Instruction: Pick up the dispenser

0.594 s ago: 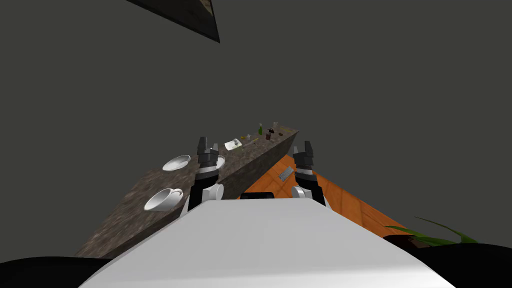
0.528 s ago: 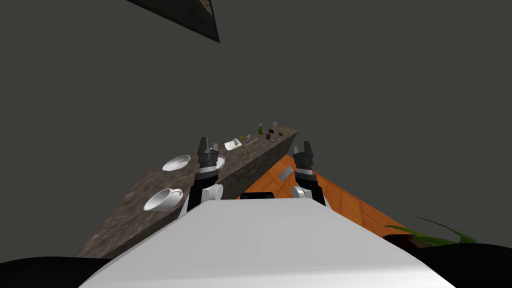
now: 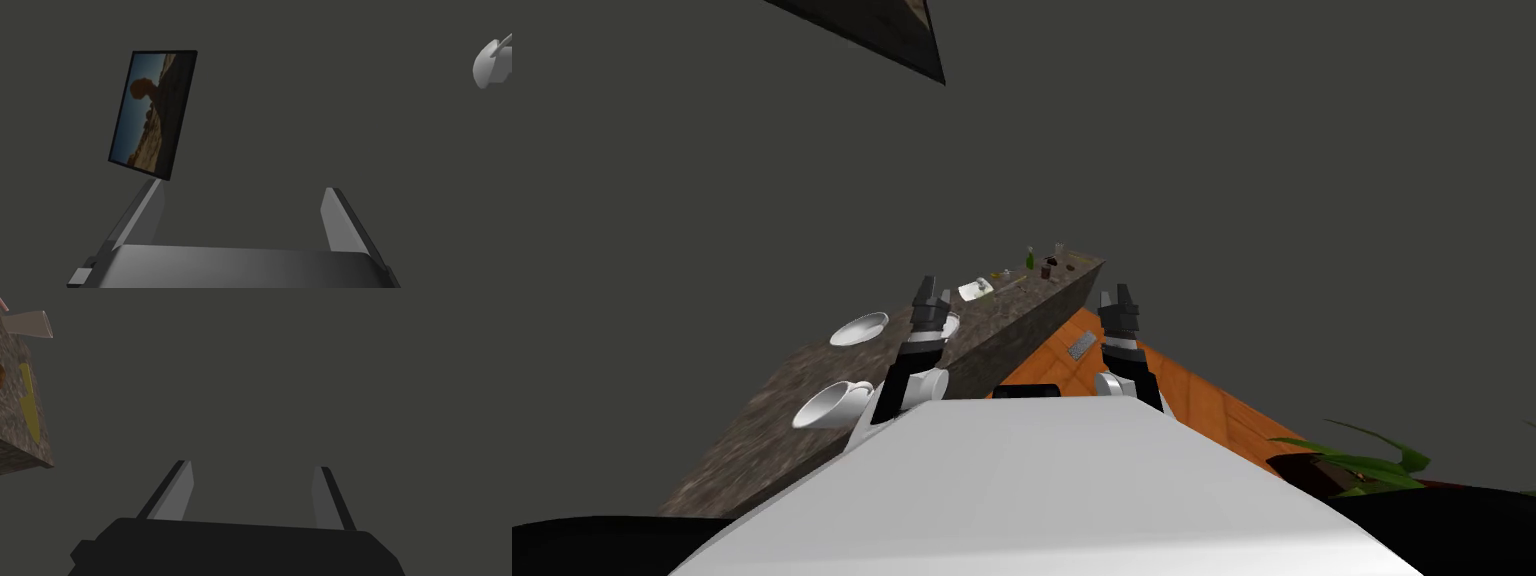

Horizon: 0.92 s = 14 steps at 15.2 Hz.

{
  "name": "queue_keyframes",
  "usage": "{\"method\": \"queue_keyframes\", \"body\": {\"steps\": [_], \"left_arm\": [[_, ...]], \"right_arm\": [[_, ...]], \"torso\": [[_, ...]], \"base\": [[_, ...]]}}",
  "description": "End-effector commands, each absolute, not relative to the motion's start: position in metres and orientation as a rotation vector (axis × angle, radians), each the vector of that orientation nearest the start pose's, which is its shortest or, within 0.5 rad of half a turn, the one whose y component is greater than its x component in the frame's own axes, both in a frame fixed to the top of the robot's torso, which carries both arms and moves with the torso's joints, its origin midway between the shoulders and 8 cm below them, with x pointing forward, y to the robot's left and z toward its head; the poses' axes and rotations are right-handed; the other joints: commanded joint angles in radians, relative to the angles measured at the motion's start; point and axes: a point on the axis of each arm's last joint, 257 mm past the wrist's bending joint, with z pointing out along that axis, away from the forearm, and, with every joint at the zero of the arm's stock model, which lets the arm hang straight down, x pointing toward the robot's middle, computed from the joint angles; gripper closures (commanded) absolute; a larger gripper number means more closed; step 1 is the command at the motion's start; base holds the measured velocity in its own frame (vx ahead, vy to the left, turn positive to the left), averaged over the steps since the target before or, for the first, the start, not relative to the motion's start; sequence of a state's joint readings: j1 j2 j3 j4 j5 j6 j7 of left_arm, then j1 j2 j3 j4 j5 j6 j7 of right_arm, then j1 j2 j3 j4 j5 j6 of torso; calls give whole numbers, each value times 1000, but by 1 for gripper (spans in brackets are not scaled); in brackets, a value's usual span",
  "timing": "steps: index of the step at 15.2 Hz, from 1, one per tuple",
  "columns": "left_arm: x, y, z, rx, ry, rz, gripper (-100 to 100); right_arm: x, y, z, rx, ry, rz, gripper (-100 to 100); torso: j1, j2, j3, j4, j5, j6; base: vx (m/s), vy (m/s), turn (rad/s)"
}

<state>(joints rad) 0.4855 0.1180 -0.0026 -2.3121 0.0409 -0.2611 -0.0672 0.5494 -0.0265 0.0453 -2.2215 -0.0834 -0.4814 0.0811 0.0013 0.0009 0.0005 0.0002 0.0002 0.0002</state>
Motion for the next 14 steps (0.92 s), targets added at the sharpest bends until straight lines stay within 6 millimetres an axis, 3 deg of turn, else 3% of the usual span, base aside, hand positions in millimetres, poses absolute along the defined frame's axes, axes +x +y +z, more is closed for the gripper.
{"method": "queue_keyframes", "body": {"steps": [1, 10, 14], "left_arm": [[383, 281, -13, -742, 879, -1214, -100], [405, 307, -40, -837, 998, -1177, -100], [418, 330, -53, -908, 1051, -1154, -100]], "right_arm": [[354, -280, -23, 766, 692, 1277, 0], [354, -280, -23, 766, 692, 1277, 0], [354, -280, -23, 766, 692, 1277, 0]], "torso": [[0, 0, 0, 0, 0, 0], [0, 0, 0, 0, 0, 0], [0, 0, 0, 0, 0, 0]], "base": [[-17, 11, -56], [-15, 6, -60], [-16, 5, -69]]}}
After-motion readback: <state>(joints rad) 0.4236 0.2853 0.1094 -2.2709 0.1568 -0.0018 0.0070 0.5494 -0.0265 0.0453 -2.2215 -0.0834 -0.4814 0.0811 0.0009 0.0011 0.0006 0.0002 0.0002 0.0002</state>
